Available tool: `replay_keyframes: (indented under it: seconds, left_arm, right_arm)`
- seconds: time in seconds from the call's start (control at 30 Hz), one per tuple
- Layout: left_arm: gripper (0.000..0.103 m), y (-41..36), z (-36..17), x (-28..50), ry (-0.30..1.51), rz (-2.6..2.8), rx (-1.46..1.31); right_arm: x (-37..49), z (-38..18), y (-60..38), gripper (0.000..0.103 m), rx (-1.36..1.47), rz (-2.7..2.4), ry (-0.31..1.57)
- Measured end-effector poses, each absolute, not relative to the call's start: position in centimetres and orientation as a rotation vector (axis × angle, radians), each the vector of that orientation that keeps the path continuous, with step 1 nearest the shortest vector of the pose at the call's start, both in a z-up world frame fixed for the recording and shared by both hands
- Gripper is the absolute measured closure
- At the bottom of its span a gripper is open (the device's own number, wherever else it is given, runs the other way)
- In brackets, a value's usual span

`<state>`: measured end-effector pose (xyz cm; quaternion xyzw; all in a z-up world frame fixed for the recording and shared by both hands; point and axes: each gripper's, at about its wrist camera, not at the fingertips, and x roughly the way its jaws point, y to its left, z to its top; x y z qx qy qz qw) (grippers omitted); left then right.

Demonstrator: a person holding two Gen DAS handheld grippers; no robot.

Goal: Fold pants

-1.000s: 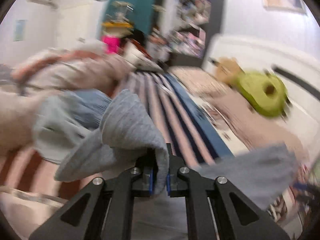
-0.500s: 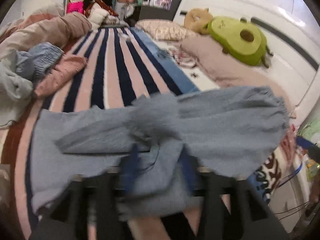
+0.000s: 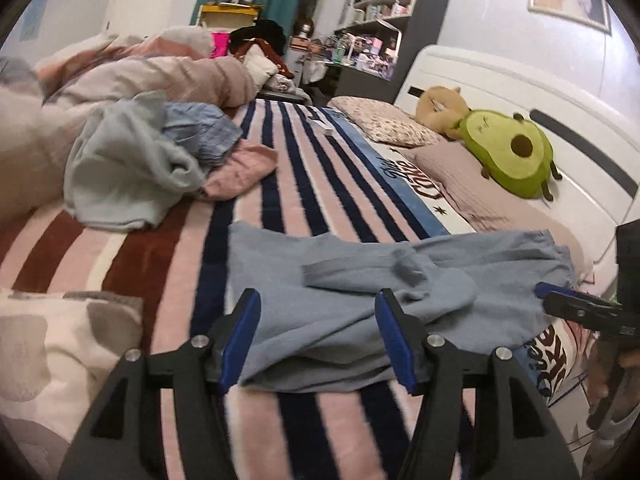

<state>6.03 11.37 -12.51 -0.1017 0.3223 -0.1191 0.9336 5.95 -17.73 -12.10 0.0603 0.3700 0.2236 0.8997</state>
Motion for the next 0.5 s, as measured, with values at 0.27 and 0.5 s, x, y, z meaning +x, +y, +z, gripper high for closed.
replay_keyframes:
  seconds: [0.27,0.5]
  left_arm:
    - [0.048,13.3,-14.7,6.7,0.646,-0.276,-0.255]
    - [0.047,13.5,-15.7,6.8,0.659,-0.282,-0.251]
  right_arm:
    - [11.9,-14.4,-12.3,0.028,0.054,0.411,0.789]
    - [17.2,-17.4,-10.6,0.028,0.067,0.394,0.852]
